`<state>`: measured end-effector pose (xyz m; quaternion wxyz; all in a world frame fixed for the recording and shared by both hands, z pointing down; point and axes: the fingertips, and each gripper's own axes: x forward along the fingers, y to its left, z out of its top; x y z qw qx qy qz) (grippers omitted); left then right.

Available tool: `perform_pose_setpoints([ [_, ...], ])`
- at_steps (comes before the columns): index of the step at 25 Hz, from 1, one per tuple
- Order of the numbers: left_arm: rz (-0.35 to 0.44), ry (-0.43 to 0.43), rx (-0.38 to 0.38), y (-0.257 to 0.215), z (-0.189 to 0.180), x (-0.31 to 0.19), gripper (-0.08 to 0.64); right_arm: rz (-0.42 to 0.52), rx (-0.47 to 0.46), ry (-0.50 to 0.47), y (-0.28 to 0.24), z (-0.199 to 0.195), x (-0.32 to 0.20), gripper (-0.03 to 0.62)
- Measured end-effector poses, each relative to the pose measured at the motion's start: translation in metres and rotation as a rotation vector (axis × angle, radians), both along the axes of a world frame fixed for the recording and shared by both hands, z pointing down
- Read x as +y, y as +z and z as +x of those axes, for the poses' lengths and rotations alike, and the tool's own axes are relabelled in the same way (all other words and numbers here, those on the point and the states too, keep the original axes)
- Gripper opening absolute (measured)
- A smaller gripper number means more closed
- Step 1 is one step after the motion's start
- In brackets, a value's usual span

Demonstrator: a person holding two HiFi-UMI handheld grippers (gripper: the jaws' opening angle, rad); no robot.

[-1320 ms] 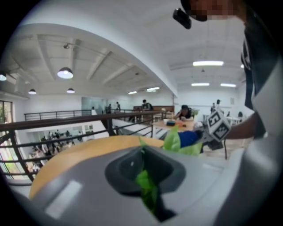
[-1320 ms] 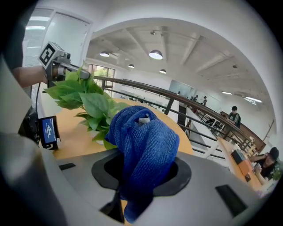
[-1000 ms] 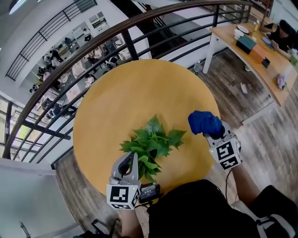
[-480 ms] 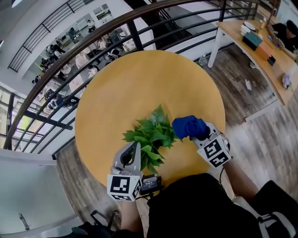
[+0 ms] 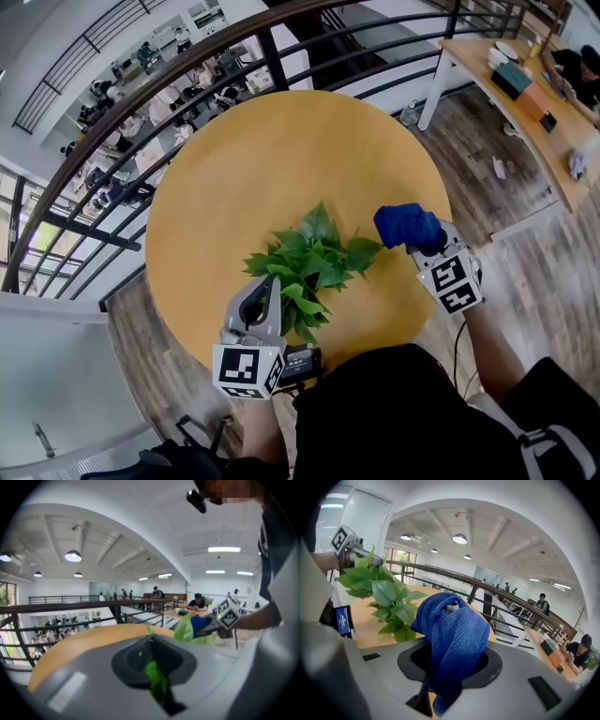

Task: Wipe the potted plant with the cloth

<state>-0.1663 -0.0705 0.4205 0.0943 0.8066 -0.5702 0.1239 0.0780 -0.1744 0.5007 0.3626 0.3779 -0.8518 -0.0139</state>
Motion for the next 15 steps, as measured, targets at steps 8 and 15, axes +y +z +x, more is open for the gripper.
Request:
perform_pose_setpoints([
  [8, -0.006, 0.001, 0.001, 0.001, 0.001, -0.001, 0.002, 0.044, -0.186, -0.254, -0.069, -0.084, 0.058, 0.146],
  [15, -0.009, -0.008, 0.006, 0.002, -0.001, -0.002, 0.002, -0.147, 0.064, -0.418, 0.048, -0.098, 0.125, 0.146],
])
